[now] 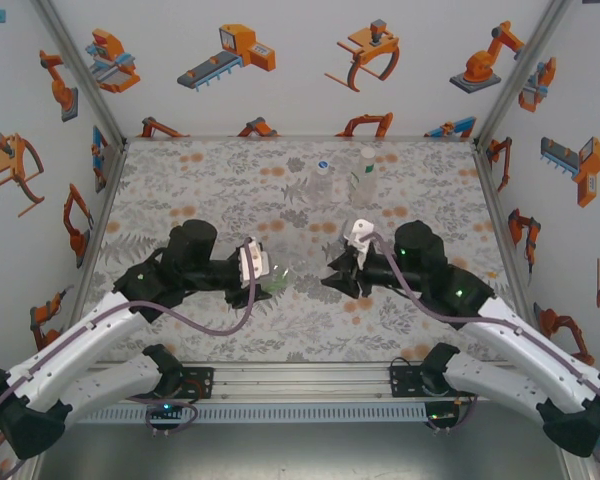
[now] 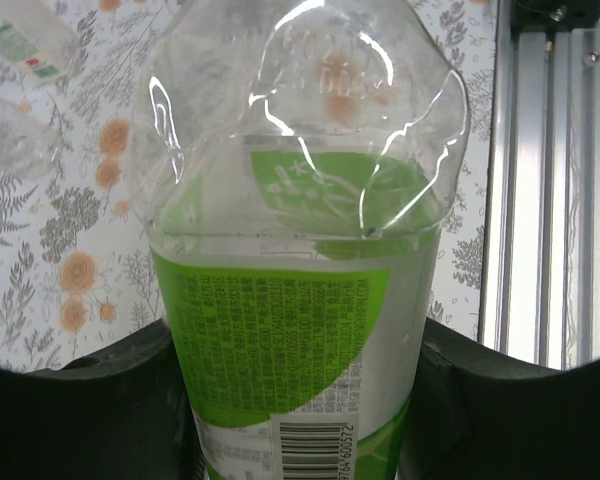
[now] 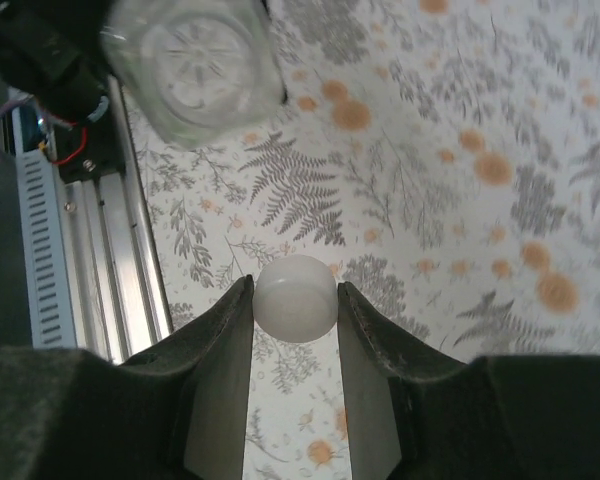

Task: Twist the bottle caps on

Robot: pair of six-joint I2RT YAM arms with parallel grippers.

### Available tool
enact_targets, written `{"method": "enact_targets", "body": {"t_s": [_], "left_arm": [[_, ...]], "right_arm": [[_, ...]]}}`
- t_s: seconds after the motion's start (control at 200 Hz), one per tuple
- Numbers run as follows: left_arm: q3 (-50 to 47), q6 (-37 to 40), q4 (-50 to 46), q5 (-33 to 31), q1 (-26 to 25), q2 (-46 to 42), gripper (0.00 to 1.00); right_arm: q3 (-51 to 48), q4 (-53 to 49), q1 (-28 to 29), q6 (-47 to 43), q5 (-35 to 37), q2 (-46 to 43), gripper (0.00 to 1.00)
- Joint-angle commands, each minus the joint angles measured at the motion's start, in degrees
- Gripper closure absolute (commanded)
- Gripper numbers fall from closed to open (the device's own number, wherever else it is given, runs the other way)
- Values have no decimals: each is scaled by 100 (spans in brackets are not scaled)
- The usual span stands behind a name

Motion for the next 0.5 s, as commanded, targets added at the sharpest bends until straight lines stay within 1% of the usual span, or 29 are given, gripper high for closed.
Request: {"method": "enact_targets", "body": {"t_s": [0.0,0.085,0.19,0.245,0.426,0.496], "left_arm": [[-141,697,-211,398,-175,-146,100],[-229,982,-285,414,-363,-229,100],[-222,1026,-368,321,-464,-240,100],[-186,1042,-423,271,-479,-216,100],[-138,1004,-471,212,-487,-214,100],[-138,990,-468,190,-487,-248,100]], "right_arm": [[305,-113,-12,-1280,-945,-166,100],[513,-218,-5,-1634,-1211,-164,100],[759,-608,2,-2452,-1753,-71,100],[851,-694,4,-2730,-1928,-7,100],[1035,-846,63,-3232,-2387,266,100],[1027,-757,125,-3260,-2418,324,100]]}}
